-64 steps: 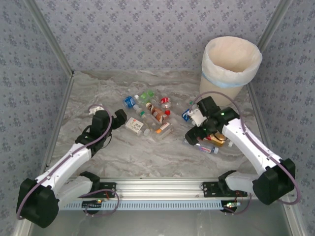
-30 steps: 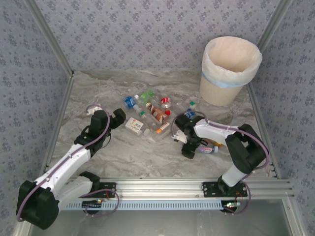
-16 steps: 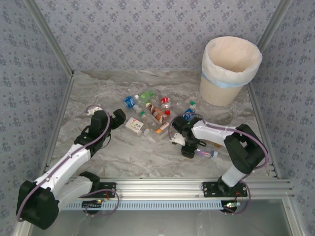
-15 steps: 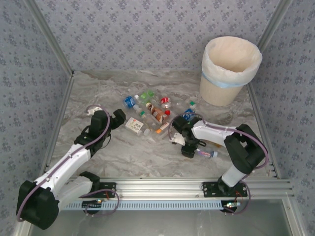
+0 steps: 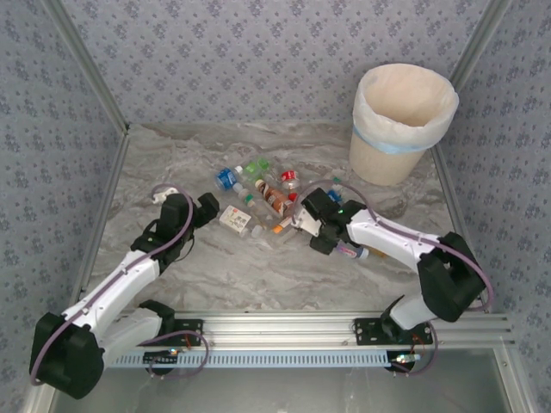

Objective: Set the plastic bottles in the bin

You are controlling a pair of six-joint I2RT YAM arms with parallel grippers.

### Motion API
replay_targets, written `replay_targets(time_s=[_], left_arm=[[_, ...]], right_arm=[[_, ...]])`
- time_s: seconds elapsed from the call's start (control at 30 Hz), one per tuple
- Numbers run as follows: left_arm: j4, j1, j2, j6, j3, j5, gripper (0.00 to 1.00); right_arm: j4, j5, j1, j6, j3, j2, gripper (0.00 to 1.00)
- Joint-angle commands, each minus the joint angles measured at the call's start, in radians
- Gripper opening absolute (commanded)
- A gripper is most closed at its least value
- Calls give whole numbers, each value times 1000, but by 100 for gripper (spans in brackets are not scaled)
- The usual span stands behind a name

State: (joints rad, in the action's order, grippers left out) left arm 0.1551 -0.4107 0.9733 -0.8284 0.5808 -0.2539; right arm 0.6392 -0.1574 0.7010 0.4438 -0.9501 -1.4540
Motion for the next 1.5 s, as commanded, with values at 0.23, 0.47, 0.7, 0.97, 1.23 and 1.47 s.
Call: replay_targets(time_s=[0.23, 0.47, 0.7, 0.97, 1.23, 1.47], left_arm=[[21, 65, 62, 24, 88, 138, 99], [4, 93, 64, 14, 85, 163, 100], [-9, 93, 37, 4, 53, 135, 99], [-38, 93, -21, -6, 2, 106, 100], [-47, 93, -60, -14, -32, 88, 99], [-72, 93, -65, -4, -36, 106, 99]], right_arm=[[-167, 245, -119, -169, -20, 198, 49], [-362, 480, -312, -413, -19, 298, 48], [-580, 480, -417, -611, -84, 308, 48], [-605, 400, -468, -664, -360, 174, 48], [-644, 286, -537, -680, -606, 20, 48], [-783, 188, -640, -759, -711, -95, 47]])
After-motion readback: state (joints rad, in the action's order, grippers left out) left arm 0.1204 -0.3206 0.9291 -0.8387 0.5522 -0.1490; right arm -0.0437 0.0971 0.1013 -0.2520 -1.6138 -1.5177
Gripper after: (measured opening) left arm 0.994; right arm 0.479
